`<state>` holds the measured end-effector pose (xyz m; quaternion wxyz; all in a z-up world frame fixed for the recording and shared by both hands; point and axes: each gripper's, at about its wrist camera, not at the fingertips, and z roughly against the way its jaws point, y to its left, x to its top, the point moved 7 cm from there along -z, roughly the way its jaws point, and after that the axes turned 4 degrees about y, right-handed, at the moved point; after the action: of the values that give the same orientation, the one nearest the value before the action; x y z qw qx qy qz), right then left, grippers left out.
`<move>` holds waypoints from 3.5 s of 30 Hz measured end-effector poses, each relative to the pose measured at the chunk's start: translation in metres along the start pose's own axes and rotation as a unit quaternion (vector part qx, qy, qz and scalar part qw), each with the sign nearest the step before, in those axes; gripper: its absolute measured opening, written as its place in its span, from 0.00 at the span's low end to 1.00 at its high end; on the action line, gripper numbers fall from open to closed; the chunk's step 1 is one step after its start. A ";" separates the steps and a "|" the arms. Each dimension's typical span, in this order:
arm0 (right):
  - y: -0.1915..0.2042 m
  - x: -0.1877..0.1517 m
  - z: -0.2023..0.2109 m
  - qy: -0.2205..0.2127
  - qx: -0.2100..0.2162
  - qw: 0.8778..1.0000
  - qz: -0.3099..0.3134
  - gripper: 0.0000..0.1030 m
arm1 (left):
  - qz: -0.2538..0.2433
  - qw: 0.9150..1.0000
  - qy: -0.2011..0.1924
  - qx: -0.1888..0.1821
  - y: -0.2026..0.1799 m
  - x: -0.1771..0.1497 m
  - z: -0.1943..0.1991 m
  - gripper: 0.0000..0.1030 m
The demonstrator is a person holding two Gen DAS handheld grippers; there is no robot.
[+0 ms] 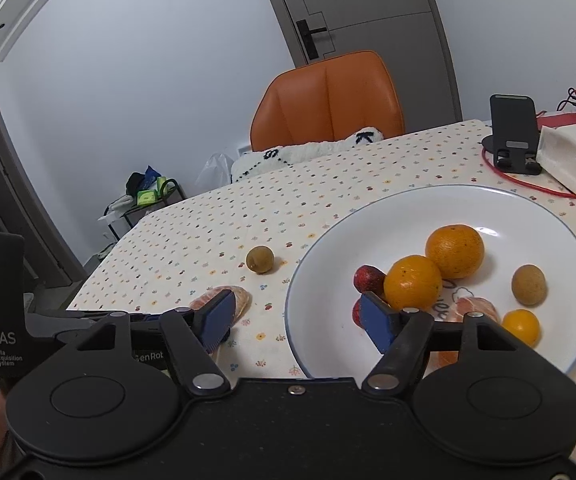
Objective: Organize fruits
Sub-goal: 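Grasp the remaining pink pomelo segment with the left gripper, then grasp the last brown kiwi with the right gripper, then carry the pomelo segment and kiwi into the white plate and open both grippers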
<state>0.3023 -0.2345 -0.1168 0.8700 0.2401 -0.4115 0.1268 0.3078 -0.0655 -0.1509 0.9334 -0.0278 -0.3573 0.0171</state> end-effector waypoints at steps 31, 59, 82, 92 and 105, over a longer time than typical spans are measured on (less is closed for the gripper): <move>0.053 0.030 -0.066 0.022 0.012 0.997 0.071 0.57 | 0.068 0.996 -0.045 0.025 0.075 0.024 0.030 0.33; 0.068 0.033 -0.107 0.054 -0.046 0.986 0.150 0.25 | 0.091 0.994 -0.050 0.038 0.096 0.028 0.031 0.33; 0.043 0.051 -0.023 -0.017 -0.049 0.992 0.111 0.25 | 0.042 0.996 -0.078 -0.005 0.022 0.043 0.057 0.33; 0.008 0.051 0.004 -0.032 -0.072 0.993 0.091 0.25 | 0.015 0.996 -0.082 -0.029 -0.022 0.051 0.054 0.33; -0.039 0.042 0.029 -0.037 -0.097 0.993 0.065 0.25 | -0.016 0.996 -0.073 -0.056 -0.073 0.053 0.042 0.33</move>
<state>0.3266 -0.2819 -0.0805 0.8635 0.1322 -0.4681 0.1333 0.3199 -0.1335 -0.0798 0.9020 -0.0735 -0.4251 -0.0157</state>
